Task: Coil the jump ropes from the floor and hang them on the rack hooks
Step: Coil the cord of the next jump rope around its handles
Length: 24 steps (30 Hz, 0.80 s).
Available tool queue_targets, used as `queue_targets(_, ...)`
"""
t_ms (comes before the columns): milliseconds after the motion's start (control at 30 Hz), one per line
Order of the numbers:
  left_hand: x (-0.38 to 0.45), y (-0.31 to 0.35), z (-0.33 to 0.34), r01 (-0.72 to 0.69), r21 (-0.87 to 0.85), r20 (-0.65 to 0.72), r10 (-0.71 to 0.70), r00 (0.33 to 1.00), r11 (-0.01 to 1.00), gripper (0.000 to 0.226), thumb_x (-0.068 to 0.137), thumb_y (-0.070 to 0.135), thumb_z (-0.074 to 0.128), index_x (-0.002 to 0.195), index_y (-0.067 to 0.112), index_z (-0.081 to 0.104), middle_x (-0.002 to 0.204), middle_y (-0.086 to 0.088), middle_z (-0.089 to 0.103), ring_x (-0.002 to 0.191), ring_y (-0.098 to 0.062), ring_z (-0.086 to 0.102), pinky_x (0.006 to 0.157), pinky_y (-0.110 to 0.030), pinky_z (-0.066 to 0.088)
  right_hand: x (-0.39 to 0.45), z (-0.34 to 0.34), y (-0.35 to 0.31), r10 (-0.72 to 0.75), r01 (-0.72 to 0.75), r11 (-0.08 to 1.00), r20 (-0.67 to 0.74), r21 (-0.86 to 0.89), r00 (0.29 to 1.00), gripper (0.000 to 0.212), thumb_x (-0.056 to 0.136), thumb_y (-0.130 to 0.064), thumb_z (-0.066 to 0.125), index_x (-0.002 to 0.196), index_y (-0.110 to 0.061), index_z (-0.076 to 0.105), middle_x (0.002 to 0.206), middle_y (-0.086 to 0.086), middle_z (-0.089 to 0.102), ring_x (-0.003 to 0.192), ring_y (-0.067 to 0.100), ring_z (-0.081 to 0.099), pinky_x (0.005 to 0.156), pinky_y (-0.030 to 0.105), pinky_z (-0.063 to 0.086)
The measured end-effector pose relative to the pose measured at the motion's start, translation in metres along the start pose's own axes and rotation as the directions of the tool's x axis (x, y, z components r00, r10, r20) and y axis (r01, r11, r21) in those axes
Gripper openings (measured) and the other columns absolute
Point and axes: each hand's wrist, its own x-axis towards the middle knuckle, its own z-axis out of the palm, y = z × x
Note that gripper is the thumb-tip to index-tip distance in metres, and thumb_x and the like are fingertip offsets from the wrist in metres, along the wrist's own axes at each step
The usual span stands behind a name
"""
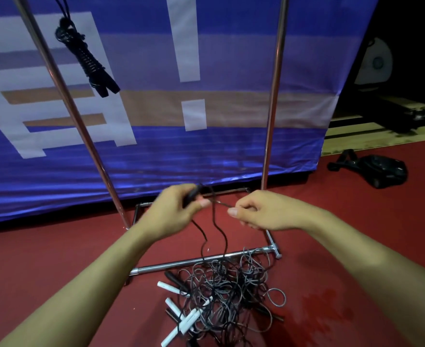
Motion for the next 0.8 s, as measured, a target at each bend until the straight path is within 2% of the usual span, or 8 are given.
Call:
queue_targets(100, -0.005, -0.027, -0.028, 0.208, -0.034, -0.129, -0.21, 0.969, 0.978, 0.028, 0.095, 0.033, 0.073, 0.076, 0.015, 0.062, 0.061, 0.007, 0.047, 0.051, -0.002, 0.04, 0.055, -0.02, 0.035, -0.012, -0.015, 0.027, 0.099, -0.102, 0.993, 0.069, 0.05, 0.993, 0.047, 0.105, -0.051, 0.045, 0.072, -0.02, 0.057, 0.055, -0.01, 0.05, 0.053, 0.009, 0.045, 0.063, 0.028, 0.043)
queue_targets(200, -0.019, -0.042, -0.033, 0.329, -0.099, -0.024, -0.333, 0.943, 0.939, 0.019, 0.09, 0.035, 0.078, 0.092, 0.016, 0.075, 0.063, 0.013, 0.06, 0.057, 0.006, 0.049, 0.064, -0.016, 0.043, -0.017, -0.016, 0.038, 0.098, -0.102, 0.957, 0.028, 0.273, 0.995, 0.042, 0.108, -0.042, 0.044, 0.078, -0.016, 0.056, 0.061, -0.002, 0.037, 0.057, 0.013, 0.031, 0.059, 0.027, 0.032)
queue_targets(267, -0.022, -0.031, -0.022, 0.328, -0.181, 0.093, -0.316, 0.944, 0.927, 0.03, 0.085, 0.043, 0.08, 0.103, 0.019, 0.077, 0.073, 0.01, 0.063, 0.066, 0.0, 0.053, 0.069, -0.02, 0.045, -0.012, -0.013, 0.031, 0.078, -0.067, 0.959, -0.03, 0.274, 0.997, 0.042, 0.109, -0.04, 0.044, 0.077, -0.017, 0.059, 0.061, -0.004, 0.04, 0.059, 0.014, 0.034, 0.06, 0.03, 0.034)
queue_targets(333, -0.019, -0.009, -0.007, 0.293, -0.269, 0.156, -0.259, 0.953, 0.917, 0.031, 0.086, 0.042, 0.079, 0.108, 0.021, 0.076, 0.07, 0.003, 0.054, 0.057, -0.004, 0.045, 0.058, -0.019, 0.041, -0.005, -0.008, 0.018, 0.034, -0.026, 0.972, -0.029, 0.233, 0.999, 0.042, 0.109, -0.041, 0.044, 0.079, -0.018, 0.063, 0.059, -0.008, 0.043, 0.059, 0.015, 0.038, 0.061, 0.032, 0.037)
queue_targets(433, -0.013, 0.025, 0.013, 0.128, -0.306, 0.148, -0.086, 0.985, 0.943, 0.021, 0.093, 0.034, 0.075, 0.108, 0.02, 0.075, 0.061, 0.011, 0.052, 0.054, 0.001, 0.042, 0.055, -0.013, 0.036, 0.003, 0.002, 0.0, -0.013, 0.014, 0.972, -0.008, 0.234, 1.0, 0.042, 0.108, -0.043, 0.045, 0.084, -0.016, 0.068, 0.058, -0.009, 0.044, 0.058, 0.016, 0.04, 0.058, 0.031, 0.038)
queue_targets(500, -0.012, 0.032, 0.019, 0.007, -0.227, 0.133, 0.024, 0.991, 0.974, 0.021, 0.094, 0.04, 0.073, 0.101, 0.021, 0.076, 0.069, -0.002, 0.061, 0.065, -0.002, 0.045, 0.061, -0.025, 0.039, 0.005, 0.005, -0.007, -0.014, 0.016, 0.966, -0.011, 0.26, 1.0, 0.044, 0.107, -0.045, 0.047, 0.082, -0.016, 0.069, 0.058, -0.007, 0.045, 0.057, 0.016, 0.04, 0.057, 0.031, 0.036)
queue_targets(633, -0.002, 0.013, 0.002, 0.022, -0.004, 0.045, -0.021, 0.999, 1.0, 0.028, 0.095, 0.037, 0.073, 0.072, 0.025, 0.06, 0.06, 0.008, 0.048, 0.057, -0.005, 0.041, 0.057, -0.023, 0.034, -0.001, -0.002, -0.001, 0.017, -0.026, 0.956, 0.031, 0.292, 0.999, 0.041, 0.106, -0.041, 0.05, 0.077, -0.016, 0.062, 0.055, -0.01, 0.043, 0.051, 0.009, 0.036, 0.054, 0.022, 0.035)
queue_targets(800, -0.008, -0.037, -0.032, 0.223, 0.022, -0.165, -0.217, 0.962, 0.975, 0.033, 0.096, 0.037, 0.072, 0.083, 0.006, 0.069, 0.066, 0.003, 0.048, 0.063, -0.008, 0.039, 0.062, -0.031, 0.036, -0.022, -0.021, 0.036, 0.184, -0.212, 0.952, 0.142, 0.222, 0.973, 0.042, 0.105, -0.046, 0.048, 0.077, -0.017, 0.057, 0.057, -0.007, 0.04, 0.055, 0.012, 0.034, 0.055, 0.024, 0.034)
